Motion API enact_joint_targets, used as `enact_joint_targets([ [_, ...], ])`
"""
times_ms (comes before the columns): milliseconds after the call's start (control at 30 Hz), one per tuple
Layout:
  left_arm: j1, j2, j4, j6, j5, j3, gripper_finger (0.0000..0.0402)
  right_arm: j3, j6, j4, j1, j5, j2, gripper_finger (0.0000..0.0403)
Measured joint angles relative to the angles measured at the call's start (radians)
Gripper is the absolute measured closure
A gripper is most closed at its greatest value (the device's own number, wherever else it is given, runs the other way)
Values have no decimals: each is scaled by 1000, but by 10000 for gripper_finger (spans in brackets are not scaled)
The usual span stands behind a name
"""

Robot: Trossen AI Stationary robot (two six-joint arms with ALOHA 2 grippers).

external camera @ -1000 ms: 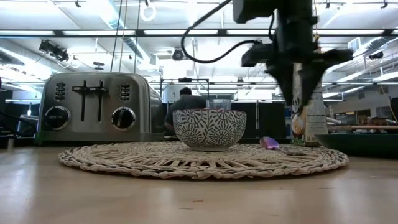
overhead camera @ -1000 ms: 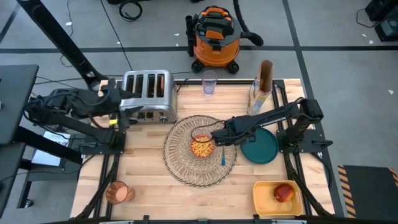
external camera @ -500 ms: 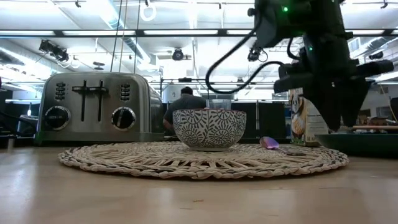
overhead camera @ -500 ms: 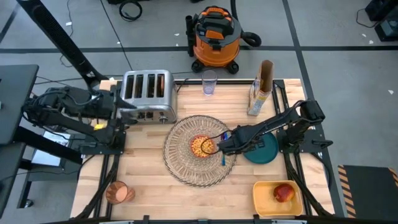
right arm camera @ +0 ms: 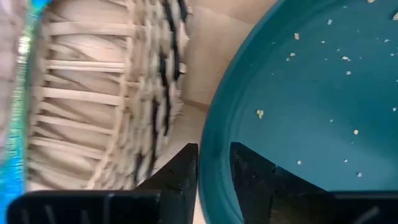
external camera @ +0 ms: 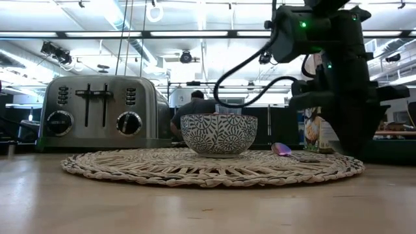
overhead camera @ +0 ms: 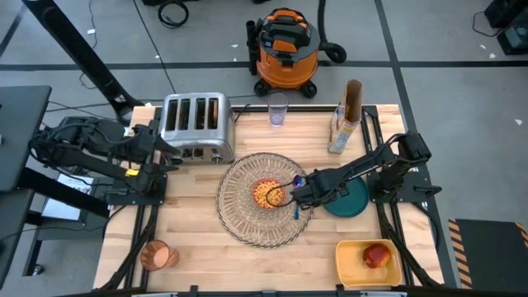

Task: Arrange a breakfast setting
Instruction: Put the blue plate to the left of the red bowl

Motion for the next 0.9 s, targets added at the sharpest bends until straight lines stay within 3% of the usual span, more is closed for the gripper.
enact_joint_targets([
  [333, 0, 0, 20, 8, -1, 0, 184, -15, -5, 3, 0, 21, -2, 372],
  [633, 0, 2, 83, 21, -1, 0, 184, 3, -10, -31, 8, 15, 0, 376],
  [900, 0, 2, 80, -63, -1, 0, 184, 169, -161, -210, 38, 64, 1, 389],
])
